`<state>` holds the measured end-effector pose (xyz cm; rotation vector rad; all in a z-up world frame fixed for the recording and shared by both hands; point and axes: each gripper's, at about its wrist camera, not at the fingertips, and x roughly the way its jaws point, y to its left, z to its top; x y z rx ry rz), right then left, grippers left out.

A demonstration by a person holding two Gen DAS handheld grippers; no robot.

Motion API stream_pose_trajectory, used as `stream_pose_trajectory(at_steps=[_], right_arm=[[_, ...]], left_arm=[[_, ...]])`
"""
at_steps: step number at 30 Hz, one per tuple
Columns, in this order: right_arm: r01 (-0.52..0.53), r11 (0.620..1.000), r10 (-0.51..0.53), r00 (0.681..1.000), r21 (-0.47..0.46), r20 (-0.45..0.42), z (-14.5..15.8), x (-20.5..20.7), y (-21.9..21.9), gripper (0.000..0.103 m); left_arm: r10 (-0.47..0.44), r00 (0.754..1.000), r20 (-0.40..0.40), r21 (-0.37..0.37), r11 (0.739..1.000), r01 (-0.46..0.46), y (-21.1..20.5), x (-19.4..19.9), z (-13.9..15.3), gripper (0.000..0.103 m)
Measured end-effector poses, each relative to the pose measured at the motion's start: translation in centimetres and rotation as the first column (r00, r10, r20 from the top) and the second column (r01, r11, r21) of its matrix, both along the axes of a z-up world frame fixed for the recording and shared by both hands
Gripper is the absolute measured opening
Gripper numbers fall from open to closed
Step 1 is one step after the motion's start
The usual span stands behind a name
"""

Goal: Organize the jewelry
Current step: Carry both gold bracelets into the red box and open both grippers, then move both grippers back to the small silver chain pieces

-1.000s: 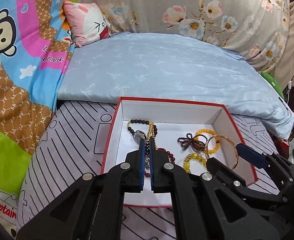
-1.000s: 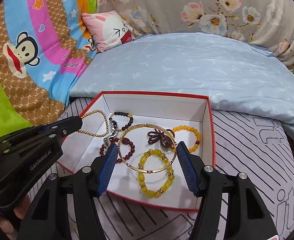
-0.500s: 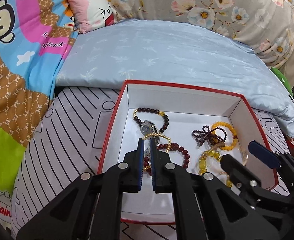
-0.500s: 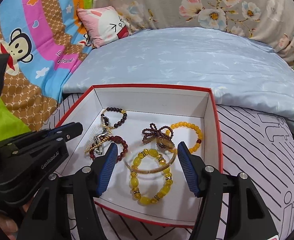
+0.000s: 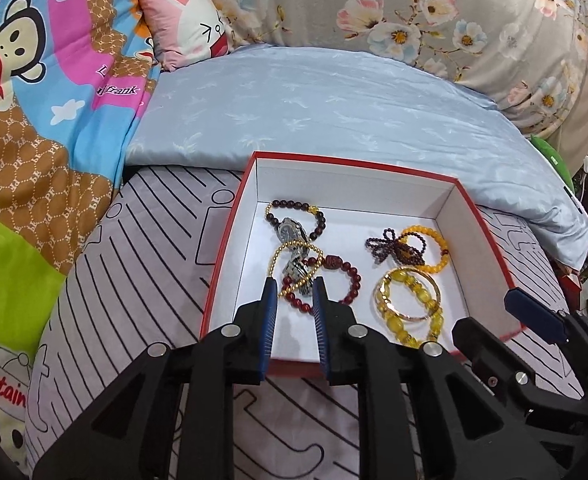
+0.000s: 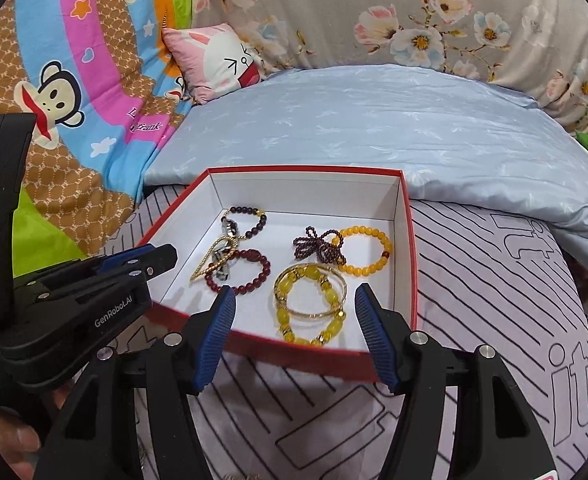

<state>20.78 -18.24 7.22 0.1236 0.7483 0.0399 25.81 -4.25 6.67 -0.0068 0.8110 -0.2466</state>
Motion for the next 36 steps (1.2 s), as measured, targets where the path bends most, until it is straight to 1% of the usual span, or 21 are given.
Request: stream_pose_trajectory(at_steps=[7, 16, 18, 19, 20, 22, 25, 27, 29, 31, 33, 35, 36], right_arm=[[0.002, 1.0, -0.002, 1.0, 0.009, -0.002, 0.5, -3.6, 0.3, 0.06], [0.011, 1.0, -0.011, 1.0, 0.018, -0.01, 0.4, -7.7, 0.6, 0.06], [0.01, 1.0, -0.01, 1.0, 0.021, -0.013, 0.3, -8.4, 0.7, 0.06], [0.007, 1.0, -0.007, 1.0, 0.018, -0.015, 0.3, -8.9, 0.9, 0.06], [0.007, 1.0, -0.007, 1.0, 0.009, -0.017, 0.2, -9.3, 1.0, 0.06], [0.008, 1.0, -0.008, 1.0, -0.007, -0.021, -0.2, -10.1, 1.4, 0.06], [0.004, 1.0, -0.004, 0.999, 0.0, -0.044, -1.1, -11.1, 1.8, 0.06], [0.0, 1.0, 0.0, 0.998, 0.006, -0.064, -1.9, -11.5, 2.0, 0.06], [-0.005, 1.0, 0.006, 0.996, 0.016, -0.088, -2.8, -11.8, 2.2, 0.06], [-0.01, 1.0, 0.012, 0.994, 0.02, -0.109, -3.7, -12.1, 2.5, 0.059], [-0.015, 1.0, 0.018, 0.992, 0.025, -0.123, -4.4, -12.2, 2.8, 0.057], [-0.021, 0.999, 0.025, 0.99, 0.033, -0.138, -5.0, -12.1, 3.0, 0.052], [-0.024, 0.999, 0.029, 0.989, 0.037, -0.144, -5.3, -11.9, 3.2, 0.051]], left_arm=[[-0.004, 1.0, 0.002, -0.009, 1.0, 0.004, 0.7, -2.8, 0.7, 0.017], [-0.012, 1.0, -0.012, -0.003, 1.0, 0.012, 1.5, -6.6, 0.5, 0.018], [-0.014, 1.0, -0.012, -0.001, 1.0, 0.014, 1.7, -7.6, 0.3, 0.025], [-0.011, 1.0, -0.011, 0.001, 1.0, 0.011, 1.9, -8.1, 0.2, 0.033], [-0.007, 1.0, -0.01, 0.001, 1.0, 0.007, 2.2, -8.6, 0.1, 0.037], [-0.003, 1.0, -0.015, 0.004, 1.0, 0.003, 2.5, -9.5, -0.2, 0.037], [-0.002, 0.999, -0.035, 0.008, 1.0, 0.002, 3.1, -10.8, -1.1, 0.038], [0.007, 0.999, -0.048, 0.021, 1.0, -0.006, 3.6, -11.7, -1.9, 0.041], [0.013, 0.998, -0.06, 0.019, 1.0, -0.012, 4.3, -12.8, -2.7, 0.052], [0.017, 0.998, -0.069, 0.024, 1.0, -0.015, 4.8, -13.6, -3.3, 0.055], [0.016, 0.997, -0.08, 0.03, 0.999, -0.013, 5.3, -14.4, -4.0, 0.056], [0.013, 0.995, -0.097, 0.034, 0.999, -0.01, 5.6, -15.1, -4.8, 0.056], [0.013, 0.995, -0.103, 0.036, 0.999, -0.009, 5.7, -15.2, -5.1, 0.056]])
